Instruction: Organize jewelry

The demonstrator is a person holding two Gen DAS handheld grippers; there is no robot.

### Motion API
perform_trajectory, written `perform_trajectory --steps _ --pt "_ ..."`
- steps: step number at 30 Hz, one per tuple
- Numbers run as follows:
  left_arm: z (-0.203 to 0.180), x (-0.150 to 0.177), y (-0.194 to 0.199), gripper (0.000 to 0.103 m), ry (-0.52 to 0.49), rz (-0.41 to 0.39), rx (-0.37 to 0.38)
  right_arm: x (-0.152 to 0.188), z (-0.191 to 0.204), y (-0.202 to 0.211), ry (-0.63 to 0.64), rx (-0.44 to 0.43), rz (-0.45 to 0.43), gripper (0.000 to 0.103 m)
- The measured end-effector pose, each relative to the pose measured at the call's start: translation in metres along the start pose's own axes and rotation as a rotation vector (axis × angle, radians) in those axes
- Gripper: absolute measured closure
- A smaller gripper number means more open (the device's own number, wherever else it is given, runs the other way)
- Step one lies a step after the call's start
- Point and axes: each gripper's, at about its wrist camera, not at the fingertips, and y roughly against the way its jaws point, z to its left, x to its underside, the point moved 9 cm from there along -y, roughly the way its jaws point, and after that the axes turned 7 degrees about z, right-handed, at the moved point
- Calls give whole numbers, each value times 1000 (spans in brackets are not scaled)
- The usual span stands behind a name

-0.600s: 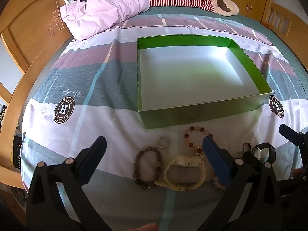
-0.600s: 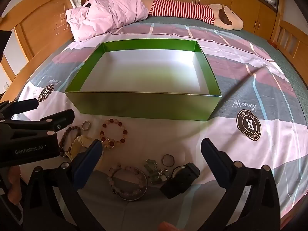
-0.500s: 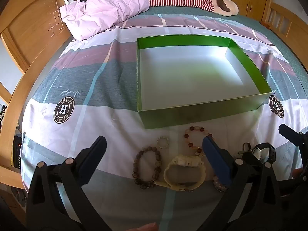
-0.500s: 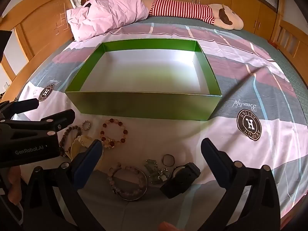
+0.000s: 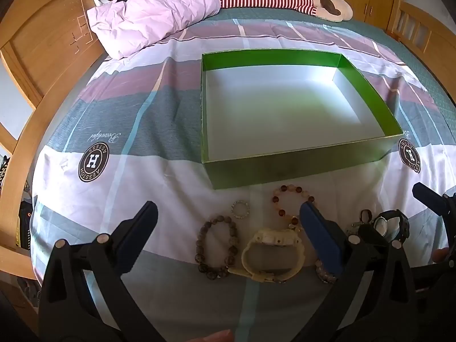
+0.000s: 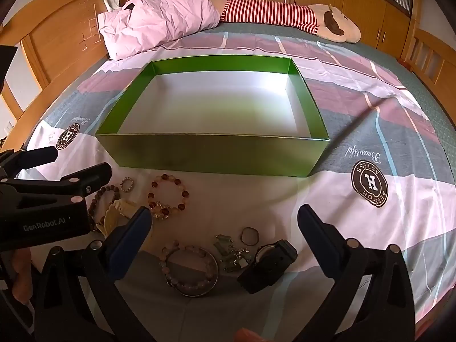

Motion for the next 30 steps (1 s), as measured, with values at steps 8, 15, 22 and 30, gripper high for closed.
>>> perform_trajectory --steps 8,15,22,30 --pt "0 1 0 2 0 2 -2 0 -1 -1 -1 -1 4 1" --pt "0 1 0 2 -1 2 -2 1 -1 -1 1 0 7 1" --pt "0 0 0 2 -1 4 -2 1 -1 -2 1 0 9 1" --pt "-1 1 -1 2 -1 6 -4 4 0 -5 7 5 20 1"
